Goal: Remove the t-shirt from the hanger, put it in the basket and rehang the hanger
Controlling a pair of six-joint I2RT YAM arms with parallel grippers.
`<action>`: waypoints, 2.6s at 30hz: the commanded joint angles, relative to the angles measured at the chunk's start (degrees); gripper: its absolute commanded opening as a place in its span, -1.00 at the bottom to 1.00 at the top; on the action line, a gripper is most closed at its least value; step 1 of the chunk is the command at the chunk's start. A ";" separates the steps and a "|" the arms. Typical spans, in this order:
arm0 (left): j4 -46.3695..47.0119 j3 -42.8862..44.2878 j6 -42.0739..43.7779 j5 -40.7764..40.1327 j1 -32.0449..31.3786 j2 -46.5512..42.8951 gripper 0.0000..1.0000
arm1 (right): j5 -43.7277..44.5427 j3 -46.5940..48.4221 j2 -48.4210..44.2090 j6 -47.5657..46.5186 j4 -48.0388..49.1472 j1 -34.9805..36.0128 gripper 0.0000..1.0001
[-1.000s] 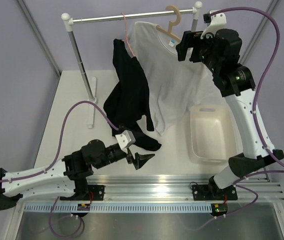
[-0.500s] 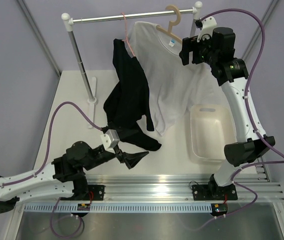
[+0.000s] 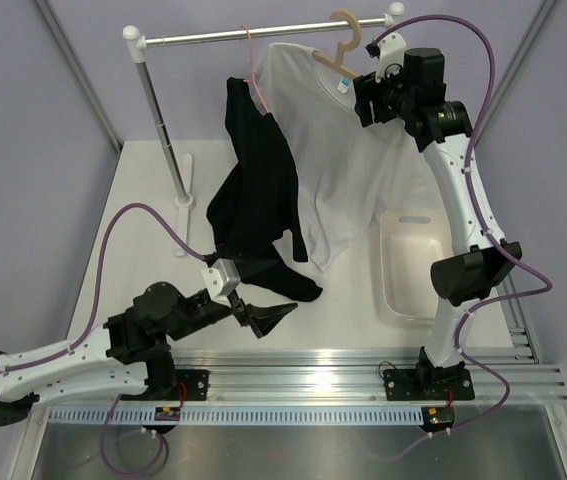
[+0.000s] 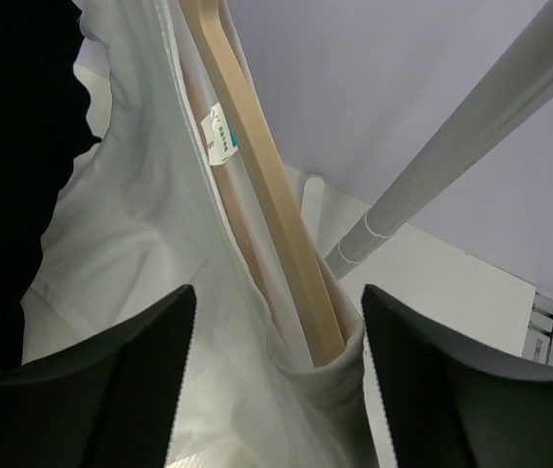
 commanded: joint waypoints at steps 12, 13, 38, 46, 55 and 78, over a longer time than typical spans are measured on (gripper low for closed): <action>0.96 1.42 0.22 -0.56 -0.15 0.92 0.97 | -4.62 -0.55 -2.97 2.49 5.08 0.19 -0.38; 0.70 1.77 0.13 -0.57 -0.15 1.01 0.98 | -4.53 -0.20 -2.88 2.76 5.26 0.19 -0.48; 0.35 2.38 0.04 -1.53 -0.15 3.21 0.98 | -4.45 1.65 -6.92 7.51 14.31 0.19 -1.00; 0.61 2.30 -0.22 -1.53 -0.23 3.04 0.98 | -6.64 -2.47 -11.31 9.27 14.49 0.19 -1.00; 0.61 2.12 -0.22 -2.32 -0.15 1.63 0.98 | -4.62 -9.58 -17.38 9.62 12.20 0.19 -1.00; -17.49 24.27 -10.68 7.01 -0.15 -4.50 0.98 | -0.22 -41.50 -59.82 23.68 2.80 0.11 -1.00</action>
